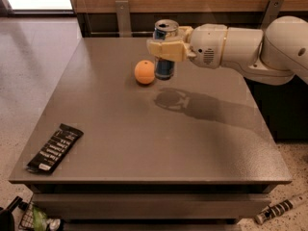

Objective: Move redbull can near rxbar chocolate

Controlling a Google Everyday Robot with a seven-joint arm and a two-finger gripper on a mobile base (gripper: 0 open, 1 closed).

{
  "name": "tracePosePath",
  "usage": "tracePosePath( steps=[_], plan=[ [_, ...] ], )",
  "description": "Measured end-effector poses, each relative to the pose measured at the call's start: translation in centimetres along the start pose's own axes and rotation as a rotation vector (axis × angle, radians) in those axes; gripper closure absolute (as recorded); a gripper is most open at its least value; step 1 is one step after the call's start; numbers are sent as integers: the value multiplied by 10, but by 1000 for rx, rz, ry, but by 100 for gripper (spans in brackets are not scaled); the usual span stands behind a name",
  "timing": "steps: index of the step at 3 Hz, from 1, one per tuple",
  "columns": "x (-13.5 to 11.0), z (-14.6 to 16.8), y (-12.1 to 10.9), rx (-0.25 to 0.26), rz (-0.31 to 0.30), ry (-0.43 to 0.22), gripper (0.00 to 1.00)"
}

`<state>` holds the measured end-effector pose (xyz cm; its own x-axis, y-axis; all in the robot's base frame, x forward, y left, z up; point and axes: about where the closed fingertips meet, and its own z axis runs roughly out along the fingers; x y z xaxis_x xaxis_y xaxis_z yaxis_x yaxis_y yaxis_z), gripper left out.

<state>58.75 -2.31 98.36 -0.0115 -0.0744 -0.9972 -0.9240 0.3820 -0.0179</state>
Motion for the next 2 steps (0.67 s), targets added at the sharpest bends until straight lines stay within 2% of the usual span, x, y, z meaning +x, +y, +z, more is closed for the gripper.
tracePosePath(
  steps=[1,2],
  plan=[
    [-1,6,14,-9,4,7,100],
    [-2,18,39,-13,-1,16,100]
  ],
)
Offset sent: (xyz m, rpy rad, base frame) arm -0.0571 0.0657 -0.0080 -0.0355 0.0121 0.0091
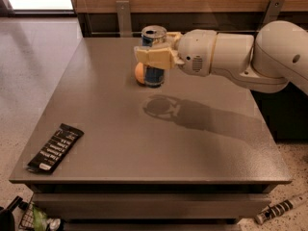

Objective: Move redbull can near rxbar chocolate

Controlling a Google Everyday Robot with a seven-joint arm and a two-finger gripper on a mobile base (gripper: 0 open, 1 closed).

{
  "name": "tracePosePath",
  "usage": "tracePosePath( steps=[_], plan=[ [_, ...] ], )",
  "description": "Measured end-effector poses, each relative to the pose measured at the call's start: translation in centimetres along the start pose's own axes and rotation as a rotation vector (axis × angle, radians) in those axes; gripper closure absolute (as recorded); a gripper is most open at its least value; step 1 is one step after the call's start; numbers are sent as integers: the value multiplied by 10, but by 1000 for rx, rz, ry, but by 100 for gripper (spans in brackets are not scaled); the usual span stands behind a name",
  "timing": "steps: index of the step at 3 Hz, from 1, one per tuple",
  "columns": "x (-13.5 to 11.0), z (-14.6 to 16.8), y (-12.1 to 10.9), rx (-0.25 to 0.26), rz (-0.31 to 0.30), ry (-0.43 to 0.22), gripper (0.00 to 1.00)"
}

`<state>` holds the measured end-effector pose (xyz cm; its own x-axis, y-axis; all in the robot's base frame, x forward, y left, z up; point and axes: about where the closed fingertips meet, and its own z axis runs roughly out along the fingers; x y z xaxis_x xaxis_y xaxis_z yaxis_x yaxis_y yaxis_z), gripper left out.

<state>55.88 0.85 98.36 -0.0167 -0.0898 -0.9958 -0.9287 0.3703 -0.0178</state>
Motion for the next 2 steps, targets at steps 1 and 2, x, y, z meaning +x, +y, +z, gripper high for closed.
tracePosePath(
  steps=[1,2],
  plan=[
    [10,22,39,-14,-7,4,100],
    [23,35,59,-34,-5,-6,100]
  ],
)
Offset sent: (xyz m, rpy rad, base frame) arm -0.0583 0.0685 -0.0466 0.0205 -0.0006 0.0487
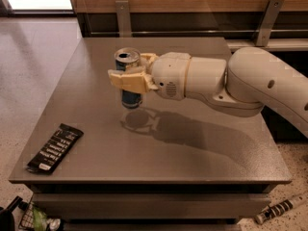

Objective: Move redbull can near rxbar chocolate

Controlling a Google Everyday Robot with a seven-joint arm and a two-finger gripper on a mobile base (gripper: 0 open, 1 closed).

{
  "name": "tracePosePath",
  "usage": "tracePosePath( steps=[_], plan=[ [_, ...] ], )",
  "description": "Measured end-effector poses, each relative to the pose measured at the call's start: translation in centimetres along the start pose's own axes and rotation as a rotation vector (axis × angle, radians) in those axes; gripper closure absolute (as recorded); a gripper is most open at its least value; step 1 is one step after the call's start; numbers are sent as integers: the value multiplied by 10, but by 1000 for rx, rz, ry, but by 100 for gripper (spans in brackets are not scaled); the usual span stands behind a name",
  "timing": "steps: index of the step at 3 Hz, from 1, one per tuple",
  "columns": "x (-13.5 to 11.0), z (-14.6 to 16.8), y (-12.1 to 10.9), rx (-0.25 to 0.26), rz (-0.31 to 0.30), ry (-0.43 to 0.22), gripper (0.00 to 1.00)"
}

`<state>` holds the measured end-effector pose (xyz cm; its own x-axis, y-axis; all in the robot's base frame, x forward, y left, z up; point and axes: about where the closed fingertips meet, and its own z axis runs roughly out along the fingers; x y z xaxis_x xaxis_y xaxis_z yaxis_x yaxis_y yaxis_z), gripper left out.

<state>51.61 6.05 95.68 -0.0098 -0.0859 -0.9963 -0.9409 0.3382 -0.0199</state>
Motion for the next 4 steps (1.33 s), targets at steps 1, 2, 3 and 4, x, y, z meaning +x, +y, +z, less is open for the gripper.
tracePosePath(
  steps=[1,2,3,4],
  plan=[
    [21,18,27,-86,2,-26,100],
    [31,35,55,-179,-6,-40,100],
    [38,56,85,-278,-15,-21,100],
    [47,64,96,-310,-17,10,100]
  ],
)
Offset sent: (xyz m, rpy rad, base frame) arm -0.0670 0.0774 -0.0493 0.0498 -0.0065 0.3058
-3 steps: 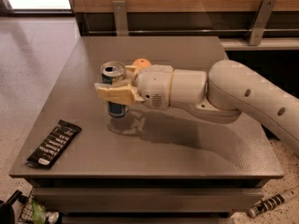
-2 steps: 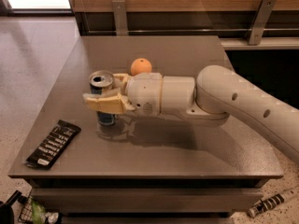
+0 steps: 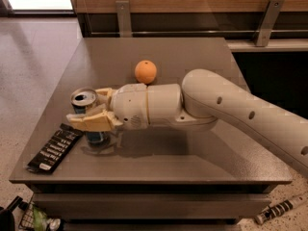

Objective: Move redbull can near rxbar chocolate

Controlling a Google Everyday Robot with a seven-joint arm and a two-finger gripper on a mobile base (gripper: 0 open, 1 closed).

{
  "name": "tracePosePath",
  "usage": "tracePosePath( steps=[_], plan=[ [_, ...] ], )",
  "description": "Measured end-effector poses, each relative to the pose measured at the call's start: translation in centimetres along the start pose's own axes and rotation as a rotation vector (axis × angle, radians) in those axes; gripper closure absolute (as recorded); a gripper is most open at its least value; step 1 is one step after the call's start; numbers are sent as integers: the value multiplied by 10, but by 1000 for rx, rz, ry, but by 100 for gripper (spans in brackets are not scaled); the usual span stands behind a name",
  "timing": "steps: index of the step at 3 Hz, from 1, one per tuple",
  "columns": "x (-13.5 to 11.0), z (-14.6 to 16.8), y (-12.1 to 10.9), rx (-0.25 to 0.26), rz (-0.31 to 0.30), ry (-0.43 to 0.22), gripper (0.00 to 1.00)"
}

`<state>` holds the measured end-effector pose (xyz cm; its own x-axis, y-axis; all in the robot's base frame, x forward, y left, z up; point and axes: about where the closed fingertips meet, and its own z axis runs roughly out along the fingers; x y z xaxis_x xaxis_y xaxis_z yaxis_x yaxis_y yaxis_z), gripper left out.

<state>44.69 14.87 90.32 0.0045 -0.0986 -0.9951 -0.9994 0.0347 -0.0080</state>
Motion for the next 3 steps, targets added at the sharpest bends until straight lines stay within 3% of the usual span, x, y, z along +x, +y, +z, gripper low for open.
tracePosePath(
  steps=[1,2,3],
  plan=[
    [10,2,-1,-6,12,9,97],
    [9,3,0,-9,10,9,74],
    [8,6,2,-14,8,10,43]
  ],
)
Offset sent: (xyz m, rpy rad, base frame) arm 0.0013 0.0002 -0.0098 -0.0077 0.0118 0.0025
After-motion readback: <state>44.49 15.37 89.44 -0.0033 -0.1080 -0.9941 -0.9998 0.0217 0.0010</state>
